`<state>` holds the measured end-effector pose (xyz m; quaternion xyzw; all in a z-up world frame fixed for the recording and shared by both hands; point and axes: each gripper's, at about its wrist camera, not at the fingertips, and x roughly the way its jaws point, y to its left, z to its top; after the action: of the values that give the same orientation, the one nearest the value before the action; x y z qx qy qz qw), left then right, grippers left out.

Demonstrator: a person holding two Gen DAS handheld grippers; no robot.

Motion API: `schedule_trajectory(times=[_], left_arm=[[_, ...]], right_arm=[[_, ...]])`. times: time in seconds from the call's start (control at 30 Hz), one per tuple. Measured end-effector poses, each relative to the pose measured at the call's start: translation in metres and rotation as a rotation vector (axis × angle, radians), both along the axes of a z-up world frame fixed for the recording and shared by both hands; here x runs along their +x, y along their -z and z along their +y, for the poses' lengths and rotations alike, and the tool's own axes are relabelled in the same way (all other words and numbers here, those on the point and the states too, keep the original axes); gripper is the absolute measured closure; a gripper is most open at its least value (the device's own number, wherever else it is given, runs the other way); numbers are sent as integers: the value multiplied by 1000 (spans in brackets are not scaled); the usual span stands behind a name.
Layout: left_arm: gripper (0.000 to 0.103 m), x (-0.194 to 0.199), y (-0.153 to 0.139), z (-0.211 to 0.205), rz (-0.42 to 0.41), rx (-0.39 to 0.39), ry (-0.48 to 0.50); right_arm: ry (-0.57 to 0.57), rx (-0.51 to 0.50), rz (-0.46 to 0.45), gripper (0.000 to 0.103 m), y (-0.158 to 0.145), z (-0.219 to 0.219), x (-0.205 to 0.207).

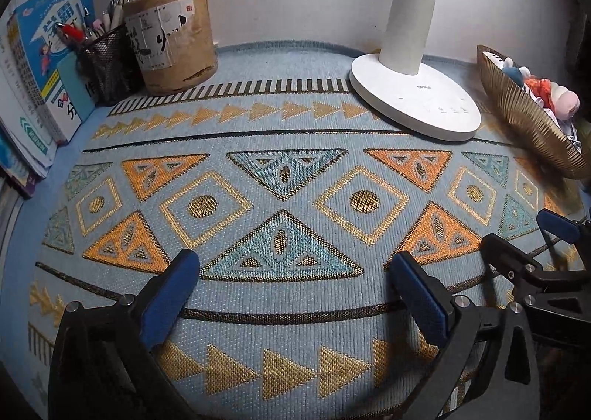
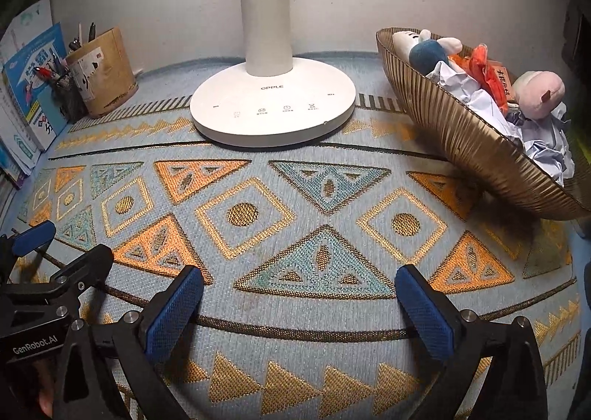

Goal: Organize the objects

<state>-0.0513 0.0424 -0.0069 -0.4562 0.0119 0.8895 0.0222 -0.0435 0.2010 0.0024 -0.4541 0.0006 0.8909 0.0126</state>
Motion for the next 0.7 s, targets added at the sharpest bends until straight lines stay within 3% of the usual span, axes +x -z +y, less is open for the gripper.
schedule_trajectory(times=[0.7], left_arm=[[0, 1, -2, 1, 3, 8, -11]], right_arm=[[0, 2, 1, 0, 0, 1, -2]])
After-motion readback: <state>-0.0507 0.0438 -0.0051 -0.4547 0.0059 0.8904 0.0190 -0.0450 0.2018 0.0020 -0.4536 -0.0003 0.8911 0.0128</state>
